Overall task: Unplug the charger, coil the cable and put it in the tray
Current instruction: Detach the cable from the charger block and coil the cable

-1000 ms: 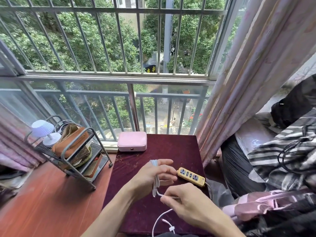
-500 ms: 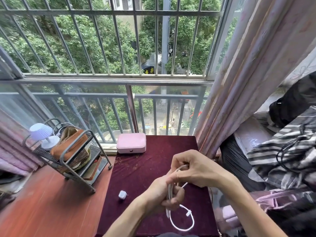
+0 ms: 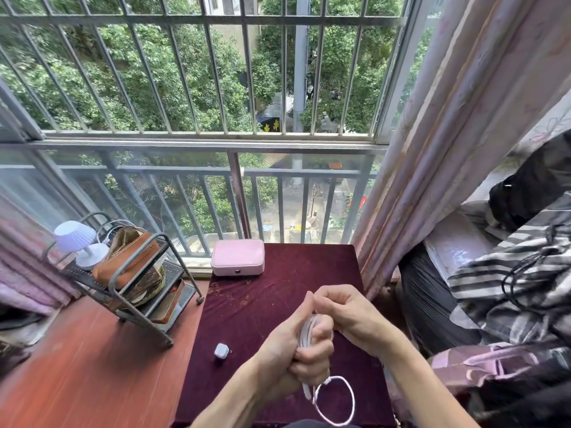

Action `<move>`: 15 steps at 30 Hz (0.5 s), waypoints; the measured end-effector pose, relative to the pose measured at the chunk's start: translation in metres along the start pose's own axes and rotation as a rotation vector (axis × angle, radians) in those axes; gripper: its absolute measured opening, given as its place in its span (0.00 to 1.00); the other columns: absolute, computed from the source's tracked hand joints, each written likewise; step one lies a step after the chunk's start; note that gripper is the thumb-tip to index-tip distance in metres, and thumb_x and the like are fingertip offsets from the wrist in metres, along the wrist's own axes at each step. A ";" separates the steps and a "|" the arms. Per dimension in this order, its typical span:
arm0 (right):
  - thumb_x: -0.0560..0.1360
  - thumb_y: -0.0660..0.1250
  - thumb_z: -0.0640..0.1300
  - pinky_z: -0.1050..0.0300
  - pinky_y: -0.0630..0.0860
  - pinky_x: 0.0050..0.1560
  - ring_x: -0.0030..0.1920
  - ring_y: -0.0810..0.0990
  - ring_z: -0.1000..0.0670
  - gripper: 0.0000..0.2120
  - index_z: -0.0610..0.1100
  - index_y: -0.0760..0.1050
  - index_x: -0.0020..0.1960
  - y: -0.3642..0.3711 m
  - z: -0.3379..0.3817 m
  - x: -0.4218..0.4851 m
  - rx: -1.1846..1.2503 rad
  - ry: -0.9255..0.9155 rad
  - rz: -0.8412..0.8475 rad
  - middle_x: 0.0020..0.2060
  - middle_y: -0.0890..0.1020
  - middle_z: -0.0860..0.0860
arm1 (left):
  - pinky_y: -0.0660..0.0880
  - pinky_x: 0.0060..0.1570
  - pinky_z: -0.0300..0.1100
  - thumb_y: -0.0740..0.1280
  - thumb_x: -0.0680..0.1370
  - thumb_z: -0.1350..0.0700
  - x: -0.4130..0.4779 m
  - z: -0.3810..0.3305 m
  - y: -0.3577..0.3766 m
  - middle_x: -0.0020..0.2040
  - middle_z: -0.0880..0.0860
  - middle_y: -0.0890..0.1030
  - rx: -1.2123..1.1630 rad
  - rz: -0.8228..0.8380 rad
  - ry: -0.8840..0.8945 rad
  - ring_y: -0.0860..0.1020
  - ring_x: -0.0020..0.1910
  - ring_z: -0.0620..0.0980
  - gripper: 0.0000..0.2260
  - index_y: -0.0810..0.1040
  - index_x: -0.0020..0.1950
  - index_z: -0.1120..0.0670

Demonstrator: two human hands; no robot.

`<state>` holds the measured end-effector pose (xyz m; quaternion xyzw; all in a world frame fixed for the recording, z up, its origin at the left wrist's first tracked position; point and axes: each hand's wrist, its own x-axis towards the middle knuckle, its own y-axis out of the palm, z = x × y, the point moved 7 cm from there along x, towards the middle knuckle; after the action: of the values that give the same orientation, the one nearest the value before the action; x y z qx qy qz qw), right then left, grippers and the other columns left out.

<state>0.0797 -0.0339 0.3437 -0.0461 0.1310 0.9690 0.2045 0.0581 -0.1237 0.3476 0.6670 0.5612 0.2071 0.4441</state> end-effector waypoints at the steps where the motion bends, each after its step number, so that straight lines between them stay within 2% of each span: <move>1: 0.77 0.73 0.53 0.63 0.79 0.39 0.35 0.84 0.54 0.14 0.43 0.85 0.42 0.000 -0.004 0.000 0.052 0.001 -0.035 0.35 0.86 0.49 | 0.58 0.19 0.33 0.52 0.84 0.38 0.000 -0.002 0.001 0.21 0.46 0.59 -0.004 0.001 0.014 0.54 0.17 0.43 0.23 0.67 0.38 0.53; 4: 0.84 0.66 0.40 0.62 0.79 0.39 0.35 0.82 0.53 0.13 0.41 0.82 0.43 0.000 -0.018 0.000 0.117 0.006 -0.128 0.35 0.82 0.47 | 0.60 0.19 0.33 0.56 0.86 0.45 0.001 -0.013 0.005 0.23 0.46 0.58 -0.038 -0.001 0.076 0.54 0.18 0.42 0.18 0.71 0.42 0.54; 6: 0.85 0.62 0.32 0.63 0.80 0.35 0.32 0.82 0.55 0.21 0.48 0.83 0.40 0.001 -0.028 0.000 0.107 -0.008 -0.190 0.33 0.82 0.50 | 0.58 0.20 0.34 0.58 0.86 0.49 0.001 -0.024 0.004 0.24 0.47 0.59 -0.074 -0.022 0.130 0.56 0.17 0.42 0.15 0.74 0.44 0.56; 7: 0.86 0.61 0.33 0.64 0.81 0.33 0.32 0.83 0.55 0.22 0.50 0.83 0.39 0.000 -0.032 0.000 0.081 -0.030 -0.230 0.33 0.84 0.51 | 0.58 0.20 0.34 0.58 0.85 0.49 0.001 -0.029 0.002 0.24 0.47 0.60 -0.077 -0.058 0.155 0.56 0.17 0.41 0.15 0.74 0.45 0.56; 9: 0.86 0.63 0.37 0.64 0.82 0.34 0.34 0.87 0.54 0.19 0.50 0.86 0.43 0.002 -0.034 0.001 0.011 -0.067 -0.295 0.35 0.87 0.50 | 0.60 0.20 0.34 0.58 0.85 0.50 0.002 -0.036 -0.006 0.24 0.47 0.63 -0.074 -0.140 0.193 0.59 0.16 0.40 0.16 0.75 0.45 0.57; 12: 0.86 0.62 0.34 0.63 0.82 0.39 0.39 0.88 0.54 0.20 0.52 0.86 0.46 0.006 -0.040 -0.001 -0.208 -0.101 -0.323 0.36 0.89 0.50 | 0.62 0.21 0.35 0.59 0.84 0.48 0.003 -0.045 -0.018 0.25 0.48 0.64 -0.033 -0.246 0.220 0.62 0.16 0.41 0.16 0.75 0.45 0.58; 15: 0.82 0.61 0.38 0.70 0.71 0.33 0.30 0.79 0.62 0.23 0.65 0.82 0.43 0.012 -0.040 -0.006 -0.565 -0.110 -0.318 0.32 0.85 0.66 | 0.58 0.25 0.36 0.63 0.82 0.46 0.005 -0.052 -0.029 0.27 0.49 0.66 0.117 -0.354 0.223 0.63 0.18 0.41 0.15 0.74 0.47 0.58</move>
<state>0.0822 -0.0574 0.3086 -0.0686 -0.1633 0.9239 0.3393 0.0029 -0.1014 0.3493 0.5557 0.7263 0.1655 0.3693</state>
